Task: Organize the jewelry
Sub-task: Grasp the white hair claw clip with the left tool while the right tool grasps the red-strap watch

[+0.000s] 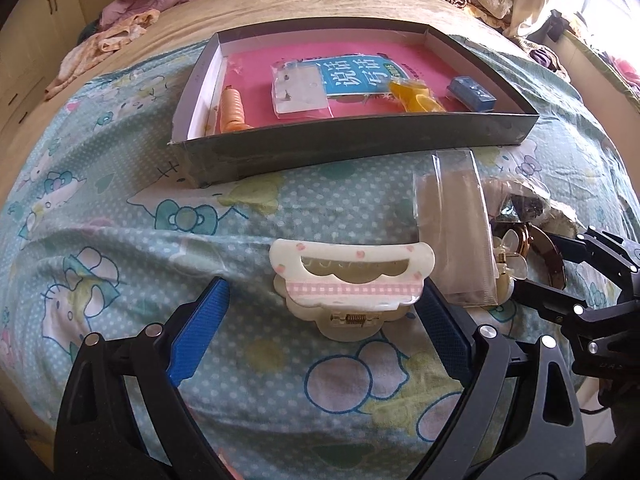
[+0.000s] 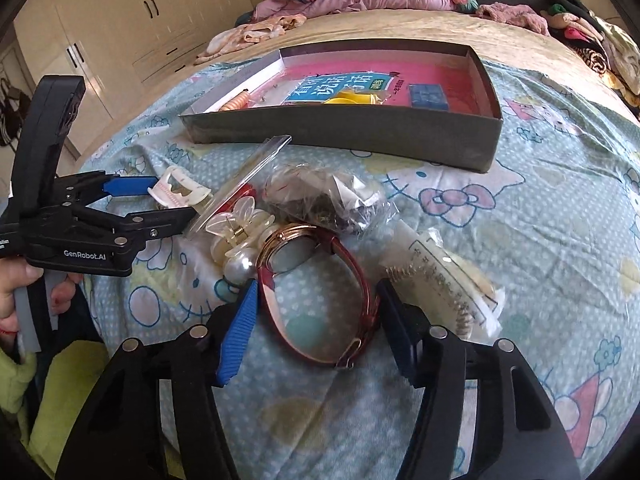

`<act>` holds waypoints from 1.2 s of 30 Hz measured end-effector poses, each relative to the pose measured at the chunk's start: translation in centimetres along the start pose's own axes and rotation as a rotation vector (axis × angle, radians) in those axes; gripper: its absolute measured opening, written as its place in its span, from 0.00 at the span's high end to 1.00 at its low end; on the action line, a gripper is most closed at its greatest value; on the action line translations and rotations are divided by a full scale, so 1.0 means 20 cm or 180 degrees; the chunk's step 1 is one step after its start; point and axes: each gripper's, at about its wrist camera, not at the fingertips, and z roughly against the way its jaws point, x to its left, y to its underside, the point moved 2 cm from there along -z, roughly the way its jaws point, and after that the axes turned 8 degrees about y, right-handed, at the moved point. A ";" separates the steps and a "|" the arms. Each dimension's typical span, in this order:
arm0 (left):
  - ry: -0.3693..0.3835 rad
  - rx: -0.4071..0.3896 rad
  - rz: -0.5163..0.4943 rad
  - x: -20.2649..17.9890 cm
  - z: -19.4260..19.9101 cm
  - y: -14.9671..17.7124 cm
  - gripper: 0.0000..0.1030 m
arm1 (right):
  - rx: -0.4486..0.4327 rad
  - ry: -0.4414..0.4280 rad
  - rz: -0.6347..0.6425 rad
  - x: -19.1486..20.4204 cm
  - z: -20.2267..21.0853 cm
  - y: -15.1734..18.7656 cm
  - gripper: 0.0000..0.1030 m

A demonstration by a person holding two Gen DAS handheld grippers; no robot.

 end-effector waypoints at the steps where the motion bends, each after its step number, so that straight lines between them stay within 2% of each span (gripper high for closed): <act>1: 0.0009 -0.0002 -0.0003 0.00 -0.01 0.00 0.16 | -0.0023 0.0005 0.0040 0.01 -0.01 0.00 0.44; 4: 0.0006 -0.0007 -0.0039 -0.02 -0.02 -0.01 0.18 | -0.0087 -0.0006 0.0148 0.03 -0.01 -0.01 0.51; 6: 0.0022 -0.0019 -0.0061 -0.02 -0.04 -0.02 0.23 | -0.0122 -0.0021 0.0184 0.03 -0.01 -0.01 0.56; 8: 0.0051 -0.0040 -0.0083 -0.03 -0.04 -0.03 0.35 | -0.0148 -0.0047 0.0189 0.04 0.01 0.00 0.59; 13: 0.0101 -0.0118 -0.0137 -0.05 -0.02 -0.03 0.35 | -0.0183 -0.0118 0.0163 0.04 0.07 0.02 0.61; 20: 0.0213 -0.0337 -0.0092 -0.05 0.12 -0.02 0.35 | -0.0298 -0.0172 0.0128 0.05 0.22 0.04 0.62; 27: 0.0171 -0.0568 -0.0032 -0.01 0.27 -0.02 0.35 | -0.0462 -0.0206 0.0183 0.09 0.34 -0.02 0.62; 36: 0.0067 -0.0821 0.0072 0.08 0.41 -0.06 0.35 | -0.0612 -0.0247 0.0316 0.17 0.36 -0.15 0.62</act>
